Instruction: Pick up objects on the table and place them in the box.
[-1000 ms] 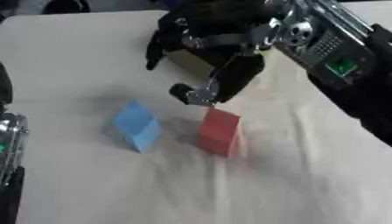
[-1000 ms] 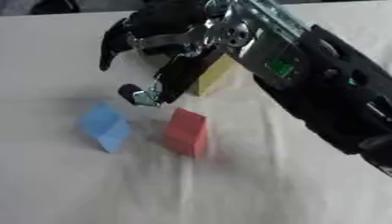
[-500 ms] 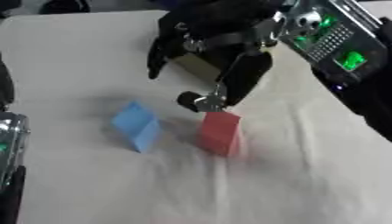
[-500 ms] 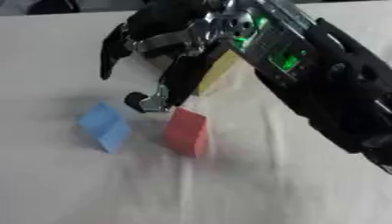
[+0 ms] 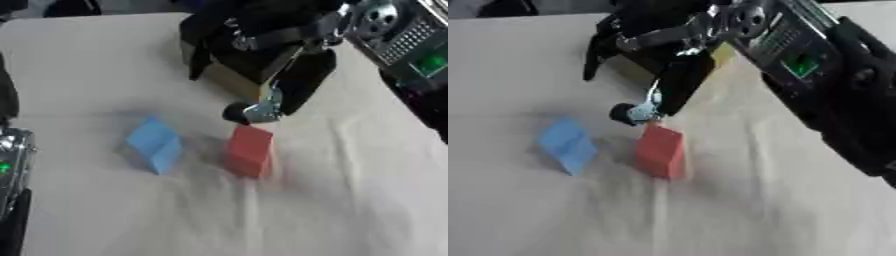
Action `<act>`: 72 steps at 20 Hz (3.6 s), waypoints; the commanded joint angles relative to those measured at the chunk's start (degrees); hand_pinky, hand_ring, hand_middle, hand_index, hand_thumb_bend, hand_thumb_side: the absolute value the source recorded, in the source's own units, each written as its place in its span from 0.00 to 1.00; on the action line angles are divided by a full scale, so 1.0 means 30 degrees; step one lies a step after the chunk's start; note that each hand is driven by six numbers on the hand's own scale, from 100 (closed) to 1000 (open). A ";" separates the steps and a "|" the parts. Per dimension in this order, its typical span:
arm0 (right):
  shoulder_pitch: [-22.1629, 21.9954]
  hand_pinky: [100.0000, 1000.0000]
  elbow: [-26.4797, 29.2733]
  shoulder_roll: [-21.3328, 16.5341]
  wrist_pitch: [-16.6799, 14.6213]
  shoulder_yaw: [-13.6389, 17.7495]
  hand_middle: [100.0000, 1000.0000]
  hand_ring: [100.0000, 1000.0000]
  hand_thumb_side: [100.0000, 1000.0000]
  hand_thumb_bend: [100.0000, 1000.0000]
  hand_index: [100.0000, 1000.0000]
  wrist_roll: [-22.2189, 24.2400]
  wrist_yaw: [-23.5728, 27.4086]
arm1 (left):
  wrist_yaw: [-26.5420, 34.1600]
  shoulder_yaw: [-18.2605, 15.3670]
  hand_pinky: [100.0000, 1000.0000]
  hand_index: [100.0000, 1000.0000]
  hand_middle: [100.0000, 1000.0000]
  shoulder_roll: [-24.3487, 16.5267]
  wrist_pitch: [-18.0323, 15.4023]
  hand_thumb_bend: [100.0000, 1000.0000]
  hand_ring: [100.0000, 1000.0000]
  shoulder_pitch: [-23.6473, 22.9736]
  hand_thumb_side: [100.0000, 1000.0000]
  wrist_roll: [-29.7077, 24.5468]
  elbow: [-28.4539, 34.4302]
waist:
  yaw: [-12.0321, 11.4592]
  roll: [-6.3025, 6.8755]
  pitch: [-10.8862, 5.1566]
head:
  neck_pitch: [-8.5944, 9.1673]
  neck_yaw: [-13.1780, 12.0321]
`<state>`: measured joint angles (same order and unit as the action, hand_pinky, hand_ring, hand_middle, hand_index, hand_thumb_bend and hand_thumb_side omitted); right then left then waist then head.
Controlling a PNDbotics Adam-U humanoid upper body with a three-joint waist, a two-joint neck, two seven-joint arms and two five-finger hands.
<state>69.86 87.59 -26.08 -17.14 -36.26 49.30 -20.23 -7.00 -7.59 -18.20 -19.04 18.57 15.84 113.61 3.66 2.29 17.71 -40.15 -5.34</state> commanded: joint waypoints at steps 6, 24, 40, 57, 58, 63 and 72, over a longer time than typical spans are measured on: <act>-0.0665 0.85 -0.0169 -0.0859 -0.1014 0.0303 0.87 0.93 0.65 0.16 0.92 0.0887 -0.0947 | 0.0001 -0.0061 0.66 0.68 0.64 -0.0354 0.0043 0.00 0.68 0.0060 0.88 -0.0018 0.0326 | 0.0065 0.0050 -0.0481 | -0.0267 -0.0022; -0.1820 0.85 -0.1255 -0.0693 -0.2210 -0.0116 0.87 0.93 0.66 0.16 0.93 0.0887 -0.2130 | 0.0075 -0.0015 0.66 0.68 0.64 -0.0296 0.0141 0.00 0.68 0.0121 0.88 -0.0092 0.0326 | 0.0019 0.0122 -0.0415 | -0.0449 0.0006; -0.2448 0.85 -0.1006 -0.0643 -0.3011 -0.0143 0.87 0.93 0.91 0.22 0.94 0.0752 -0.3051 | 0.0090 0.0039 0.65 0.68 0.64 -0.0236 0.0272 0.00 0.69 0.0151 0.88 -0.0195 0.0326 | -0.0050 0.0132 -0.0349 | -0.0501 -0.0006; -0.3207 0.86 -0.1389 -0.0033 -0.3860 -0.0271 0.88 0.93 0.89 0.21 0.94 0.0887 -0.3230 | 0.0142 0.0065 0.65 0.68 0.64 -0.0154 0.0337 0.00 0.69 0.0138 0.88 -0.0265 0.0326 | -0.0009 0.0115 -0.0295 | -0.0587 0.0016; -0.3254 0.86 -0.1423 -0.0001 -0.3909 -0.0283 0.88 0.93 0.89 0.21 0.95 0.0887 -0.3327 | 0.0144 0.0070 0.65 0.68 0.64 -0.0146 0.0342 0.00 0.69 0.0140 0.88 -0.0273 0.0326 | -0.0011 0.0114 -0.0287 | -0.0587 0.0022; -0.3554 0.86 -0.1880 0.0222 -0.4212 -0.0426 0.89 0.94 0.92 0.20 0.95 0.0887 -0.3796 | 0.0169 0.0075 0.65 0.68 0.64 -0.0116 0.0357 0.00 0.69 0.0151 0.88 -0.0287 0.0326 | -0.0056 0.0118 -0.0271 | -0.0571 0.0054; -0.3995 0.86 -0.2568 0.0554 -0.4679 -0.0377 0.89 0.93 0.93 0.18 0.95 0.0887 -0.4380 | 0.0234 0.0089 0.65 0.68 0.64 -0.0062 0.0368 0.00 0.69 0.0184 0.89 -0.0306 0.0326 | -0.0092 0.0149 -0.0244 | -0.0532 0.0143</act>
<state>57.37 80.04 -24.20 -22.67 -37.77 43.77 -32.77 -6.53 -7.25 -17.70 -17.94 18.57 14.96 113.61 3.49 2.72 17.89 -41.32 -5.05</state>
